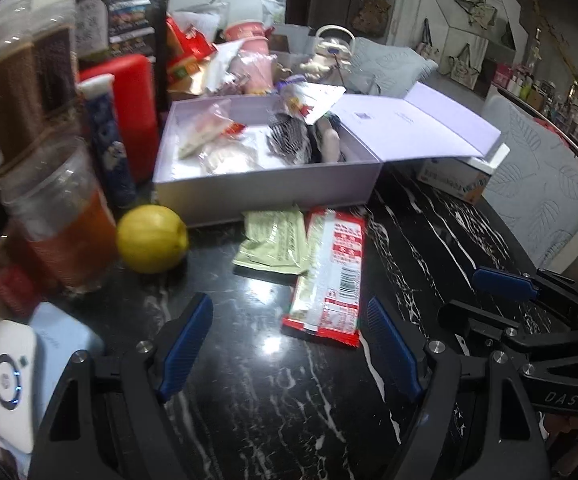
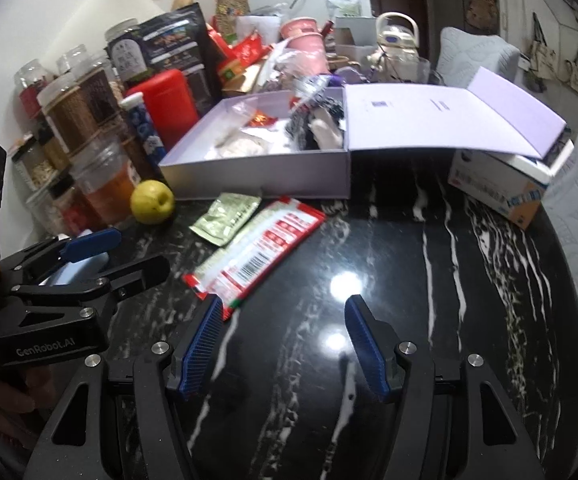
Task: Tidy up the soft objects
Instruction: 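Withdraw both tools from the box toward the red-and-white packet, then grasp the red-and-white packet with the left tool while the right tool approaches the green sachet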
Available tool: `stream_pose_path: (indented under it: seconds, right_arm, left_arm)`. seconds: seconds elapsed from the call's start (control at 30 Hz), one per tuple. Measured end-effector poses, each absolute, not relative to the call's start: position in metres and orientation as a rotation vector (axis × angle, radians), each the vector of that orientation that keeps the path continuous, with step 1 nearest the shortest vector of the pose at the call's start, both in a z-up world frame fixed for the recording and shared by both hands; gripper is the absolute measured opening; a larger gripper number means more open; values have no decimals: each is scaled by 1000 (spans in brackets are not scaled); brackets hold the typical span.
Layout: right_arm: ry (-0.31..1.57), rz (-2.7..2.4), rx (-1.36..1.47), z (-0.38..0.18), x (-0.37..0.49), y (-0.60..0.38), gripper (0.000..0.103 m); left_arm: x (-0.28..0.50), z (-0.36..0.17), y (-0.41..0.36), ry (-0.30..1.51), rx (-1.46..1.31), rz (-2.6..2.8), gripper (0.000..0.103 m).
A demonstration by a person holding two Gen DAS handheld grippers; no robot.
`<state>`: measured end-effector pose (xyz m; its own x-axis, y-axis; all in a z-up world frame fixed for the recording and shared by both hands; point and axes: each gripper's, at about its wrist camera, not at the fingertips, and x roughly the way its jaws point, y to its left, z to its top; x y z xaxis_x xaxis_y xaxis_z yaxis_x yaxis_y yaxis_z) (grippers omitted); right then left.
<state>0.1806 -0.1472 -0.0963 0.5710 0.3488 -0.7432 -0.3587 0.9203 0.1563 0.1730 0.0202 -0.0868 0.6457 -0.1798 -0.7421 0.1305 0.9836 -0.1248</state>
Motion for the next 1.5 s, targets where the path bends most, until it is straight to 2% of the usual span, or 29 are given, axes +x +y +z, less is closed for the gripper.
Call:
stream_pose_path:
  seconds: [0.43, 0.8, 0.83, 0.87, 0.9, 0.97, 1.5]
  right_arm:
    - [913, 378, 32, -114, 200, -177, 64]
    - [932, 383, 69, -121, 217, -191, 64]
    - [936, 382, 74, -121, 217, -192, 64]
    - [939, 381, 77, -122, 217, -193, 64]
    - [941, 380, 80, -122, 217, -193, 64]
    - [943, 379, 81, -123, 217, -194, 64]
    - [929, 409, 31, -115, 221, -164, 64]
  left_arm:
    - [221, -129, -4, 986, -75, -215, 80]
    - [238, -135, -38, 969, 88, -198, 80]
    - [238, -135, -38, 966, 85, -206, 76]
    - [238, -134, -39, 959, 90, -210, 63]
    - [238, -133, -39, 947, 92, -220, 56]
    - [239, -132, -40, 950, 93, -222, 49]
    - [173, -104, 8, 920, -75, -255, 47]
